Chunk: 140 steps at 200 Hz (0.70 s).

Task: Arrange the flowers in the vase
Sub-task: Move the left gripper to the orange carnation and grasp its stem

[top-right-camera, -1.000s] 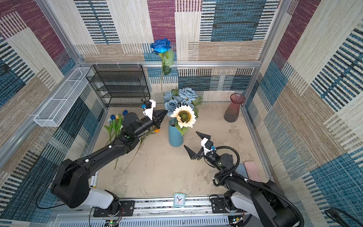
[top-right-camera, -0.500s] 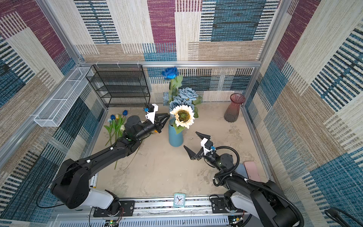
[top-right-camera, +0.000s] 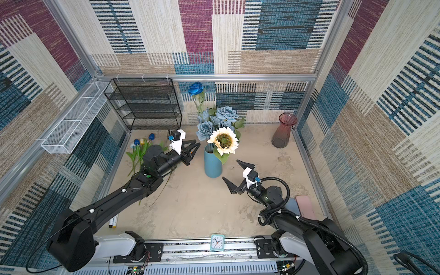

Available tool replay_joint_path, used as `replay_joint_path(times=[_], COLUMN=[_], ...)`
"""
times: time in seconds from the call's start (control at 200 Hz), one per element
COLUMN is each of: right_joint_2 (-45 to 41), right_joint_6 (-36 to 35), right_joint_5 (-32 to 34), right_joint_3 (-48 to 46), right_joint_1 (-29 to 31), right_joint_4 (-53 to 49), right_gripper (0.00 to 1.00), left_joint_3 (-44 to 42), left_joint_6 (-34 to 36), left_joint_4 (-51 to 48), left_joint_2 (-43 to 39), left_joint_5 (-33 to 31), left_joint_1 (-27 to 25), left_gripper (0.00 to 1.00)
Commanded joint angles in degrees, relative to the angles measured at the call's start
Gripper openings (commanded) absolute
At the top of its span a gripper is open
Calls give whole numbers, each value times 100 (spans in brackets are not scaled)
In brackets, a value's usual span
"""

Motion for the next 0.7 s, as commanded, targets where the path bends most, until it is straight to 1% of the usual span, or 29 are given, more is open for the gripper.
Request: replay_joint_path(times=[0.0, 0.07, 0.095, 0.13, 0.16, 0.185, 0.255, 0.305, 0.341, 0.421, 0.481, 0.531, 0.696], right_joint_2=[10, 27, 28, 37, 45, 53, 76, 81, 84, 105, 133, 142, 42], right_joint_6=[-18, -13, -9, -9, -9, -5, -8, -9, -9, -9, 0, 16, -17], right_joint_5=[-57, -53, -57, -65, -66, -66, -75, -75, -84, -93, -93, -97, -41], right_joint_3=[44, 51, 51, 52, 52, 52, 61, 52, 52, 52, 52, 31, -27], right_joint_1=[9, 12, 7, 3, 9, 12, 9, 13, 13, 11, 13, 13, 13], right_joint_4=[118, 127, 127, 136, 144, 149, 163, 162, 172, 196, 228, 269, 280], right_gripper=[100, 100, 100, 100, 100, 100, 100, 100, 100, 100, 100, 100, 100], left_joint_3=[-108, -181, -201, -192, -140, -97, 184, 570, 903, 1612, 2043, 2268, 2639], left_joint_6=[404, 529, 567, 574, 535, 482, 129, -38, -114, -140, -141, -61, 3], left_joint_4=[-512, -931, -1102, -1382, -1697, -1972, -2915, -3838, -4521, -5882, -6645, -7004, -7461], left_joint_2=[-432, -737, -818, -896, -930, -933, -791, -509, -264, 400, 901, 1274, 2395], left_joint_5=[-257, -470, -665, -1073, -1386, -1497, -1752, -1697, -1784, -2110, -2347, -2379, -2326], left_joint_1=[114, 203, 248, 344, 451, 583, 995, 1277, 1393, 1483, 1493, 1499, 1502], left_gripper=[41, 51, 55, 55, 56, 58, 67, 68, 70, 70, 70, 70, 69])
